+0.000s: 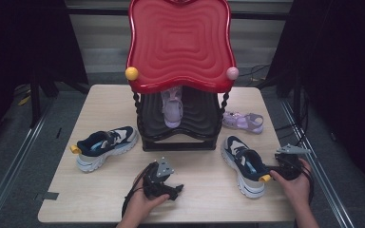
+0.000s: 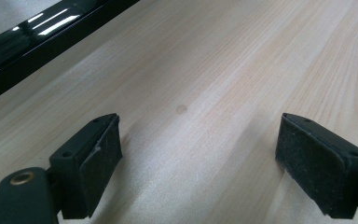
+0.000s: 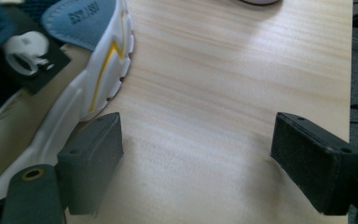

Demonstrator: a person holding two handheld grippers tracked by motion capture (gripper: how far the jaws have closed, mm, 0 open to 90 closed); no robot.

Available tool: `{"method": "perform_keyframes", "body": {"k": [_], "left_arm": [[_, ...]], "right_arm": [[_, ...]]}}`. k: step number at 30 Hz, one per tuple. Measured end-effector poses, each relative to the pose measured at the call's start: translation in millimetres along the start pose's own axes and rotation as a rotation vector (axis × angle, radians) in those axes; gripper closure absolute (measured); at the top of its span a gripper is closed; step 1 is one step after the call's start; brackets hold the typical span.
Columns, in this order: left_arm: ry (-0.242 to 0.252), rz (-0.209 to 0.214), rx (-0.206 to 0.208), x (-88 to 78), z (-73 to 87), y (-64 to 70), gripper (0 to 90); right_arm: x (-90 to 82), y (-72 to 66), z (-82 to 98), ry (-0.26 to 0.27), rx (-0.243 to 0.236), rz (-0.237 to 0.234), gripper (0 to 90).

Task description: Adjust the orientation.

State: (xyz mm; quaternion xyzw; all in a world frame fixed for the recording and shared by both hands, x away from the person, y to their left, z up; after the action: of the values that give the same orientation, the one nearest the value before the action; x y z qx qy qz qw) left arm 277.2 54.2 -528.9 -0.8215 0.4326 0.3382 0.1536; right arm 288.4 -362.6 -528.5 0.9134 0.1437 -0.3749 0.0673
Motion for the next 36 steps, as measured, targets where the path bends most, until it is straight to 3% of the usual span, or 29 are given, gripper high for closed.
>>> {"method": "perform_keyframes", "body": {"k": [7,11,19,28,36], "left_arm": [[-0.001,-0.002,0.004,-0.1,-0.1,-0.3,13.6],[-0.001,-0.002,0.003,-0.2,-0.1,-0.3,13.6],[-0.001,-0.002,0.003,-0.1,-0.1,-0.3,13.6],[0.000,-0.002,0.004,-0.1,-0.1,-0.3,13.6],[-0.002,-0.002,0.004,-0.2,-0.1,-0.3,13.6]], "right_arm": [[-14.8,7.3,1.5,0.039,0.025,0.015,16.2],[-14.6,12.1,-3.7,0.047,0.028,0.010,16.2],[11.4,21.5,-26.9,0.044,0.006,0.029,16.9],[38.2,39.8,-48.8,0.067,0.047,-0.006,16.9],[51.4,35.6,-68.0,0.067,-0.009,-0.012,20.5]]}}
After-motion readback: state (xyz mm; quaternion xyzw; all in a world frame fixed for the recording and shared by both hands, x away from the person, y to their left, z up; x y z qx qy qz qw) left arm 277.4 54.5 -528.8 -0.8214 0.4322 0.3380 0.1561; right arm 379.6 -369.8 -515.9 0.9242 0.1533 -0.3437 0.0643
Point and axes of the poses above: each handheld gripper's, and its own axes: x roughly forward along the jaws, z roughly out of its underside, y roughly to its right, the point moved 3 cm from there along x, roughly forward along the jaws, and after that the axes turned 1 degree about -x, right-handed, at the moved point
